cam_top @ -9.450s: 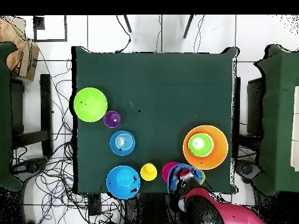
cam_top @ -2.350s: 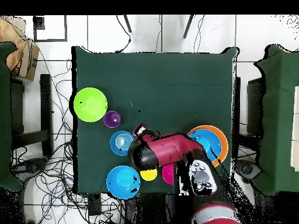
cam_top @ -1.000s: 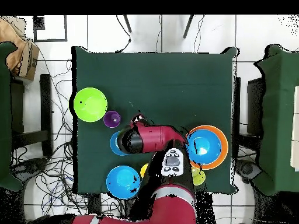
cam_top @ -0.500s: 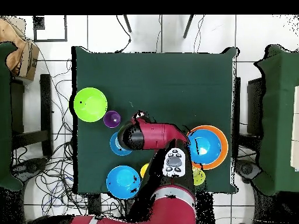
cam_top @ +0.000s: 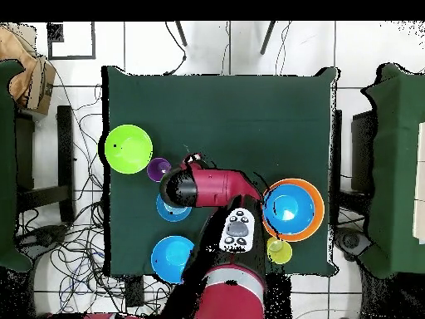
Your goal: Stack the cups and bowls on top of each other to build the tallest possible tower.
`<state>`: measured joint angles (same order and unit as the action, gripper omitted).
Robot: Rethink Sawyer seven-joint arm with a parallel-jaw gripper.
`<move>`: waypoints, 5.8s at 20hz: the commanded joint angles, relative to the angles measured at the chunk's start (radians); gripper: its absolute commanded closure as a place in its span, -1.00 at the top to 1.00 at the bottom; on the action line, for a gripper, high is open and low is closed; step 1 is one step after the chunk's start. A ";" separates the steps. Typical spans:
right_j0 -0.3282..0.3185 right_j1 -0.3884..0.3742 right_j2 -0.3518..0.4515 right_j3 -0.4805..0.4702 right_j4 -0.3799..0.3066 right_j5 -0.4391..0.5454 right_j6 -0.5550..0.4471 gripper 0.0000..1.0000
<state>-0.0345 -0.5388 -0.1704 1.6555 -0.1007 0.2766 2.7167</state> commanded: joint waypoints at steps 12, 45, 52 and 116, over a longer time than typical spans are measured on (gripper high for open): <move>0.100 0.029 -0.008 -0.170 0.113 0.203 0.093 1.00; 0.059 0.057 0.134 -0.361 -0.090 0.215 -0.354 1.00; -0.012 0.045 0.237 -0.331 -0.171 0.193 -0.401 1.00; -0.056 0.067 0.266 -0.146 -0.511 0.104 -0.503 1.00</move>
<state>-0.0712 -0.4587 -0.0954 1.5149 -0.4643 0.3852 2.5817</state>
